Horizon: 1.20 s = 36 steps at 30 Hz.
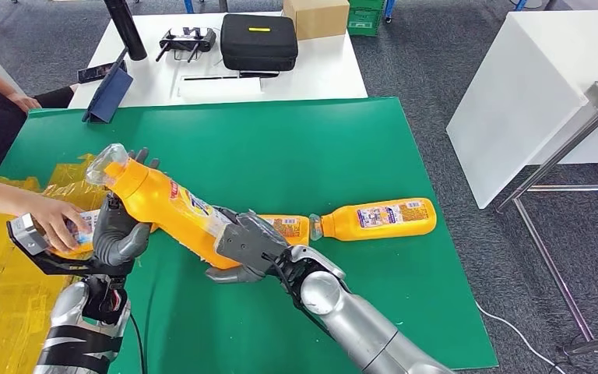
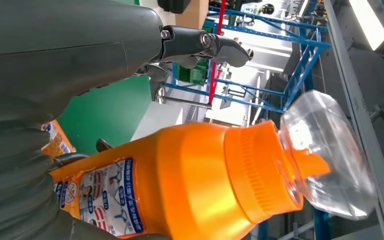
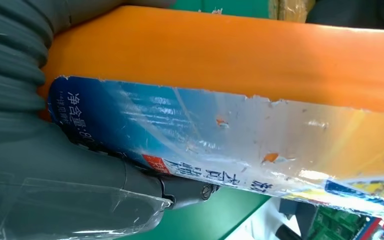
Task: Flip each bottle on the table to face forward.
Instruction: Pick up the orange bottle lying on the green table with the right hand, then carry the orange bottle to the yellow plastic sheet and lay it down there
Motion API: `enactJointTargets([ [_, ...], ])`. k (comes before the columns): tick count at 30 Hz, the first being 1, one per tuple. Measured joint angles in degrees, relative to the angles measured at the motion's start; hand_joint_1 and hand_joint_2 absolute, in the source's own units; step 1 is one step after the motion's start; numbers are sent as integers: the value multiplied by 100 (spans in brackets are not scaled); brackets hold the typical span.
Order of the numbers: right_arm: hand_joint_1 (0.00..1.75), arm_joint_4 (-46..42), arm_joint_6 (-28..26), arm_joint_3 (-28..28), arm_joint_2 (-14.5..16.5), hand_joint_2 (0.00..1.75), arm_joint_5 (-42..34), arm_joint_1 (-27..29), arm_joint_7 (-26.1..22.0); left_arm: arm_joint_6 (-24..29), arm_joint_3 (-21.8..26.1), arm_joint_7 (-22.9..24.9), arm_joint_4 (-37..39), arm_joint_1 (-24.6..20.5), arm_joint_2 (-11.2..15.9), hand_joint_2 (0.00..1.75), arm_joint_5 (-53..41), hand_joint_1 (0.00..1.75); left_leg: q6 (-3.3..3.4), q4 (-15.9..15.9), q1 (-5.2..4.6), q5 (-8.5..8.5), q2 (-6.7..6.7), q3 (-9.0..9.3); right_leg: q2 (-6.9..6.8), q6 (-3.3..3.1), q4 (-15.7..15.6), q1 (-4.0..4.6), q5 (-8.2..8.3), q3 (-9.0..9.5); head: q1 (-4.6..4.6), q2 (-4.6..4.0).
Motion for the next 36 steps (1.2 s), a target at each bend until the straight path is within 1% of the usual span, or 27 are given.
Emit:
enactJointTargets([
  [8,175,235,188,95,59,175,-16,-92,107,-34,-75,-2,-1,-23,-1,175,21,0,0,0,0,0,1,-1,0,0,0,0,0,-3,3,0],
  [17,175,364,206,166,105,175,-1,-122,111,-40,-124,-4,-1,-42,-1,175,32,0,0,0,0,0,2,-1,0,0,0,0,0,-2,1,0],
  [19,175,655,199,326,207,175,22,-185,86,-37,-177,5,3,-88,-3,175,80,0,0,0,1,0,3,-1,1,0,0,1,0,-4,1,0],
  [21,175,1122,177,543,332,175,92,-320,30,-54,-220,57,55,-124,4,175,237,0,0,0,3,0,4,-2,2,0,0,1,0,-7,0,0],
  [24,175,1568,150,702,390,175,272,-410,-58,-126,-237,184,172,-126,34,175,509,0,0,0,3,0,5,-3,2,0,-1,1,0,-11,0,0],
  [25,175,1674,134,734,394,175,337,-399,-109,-146,-237,220,206,-126,49,175,578,23,0,0,3,0,5,-3,2,0,-1,1,0,-12,1,0],
  [28,175,1969,98,819,417,175,489,-359,-260,-221,-237,322,328,-125,103,175,759,154,0,0,3,0,9,-5,3,0,-1,1,0,-15,1,0],
  [29,175,2040,97,837,428,175,508,-353,-283,-256,-241,343,369,-125,122,175,795,175,0,0,3,0,11,-5,3,0,-1,1,0,-17,-1,0],
  [36,175,2302,106,863,484,175,552,-355,-289,-412,-313,361,605,-139,238,175,846,175,0,0,3,0,18,-6,5,-1,-1,1,0,-19,-1,0],
])
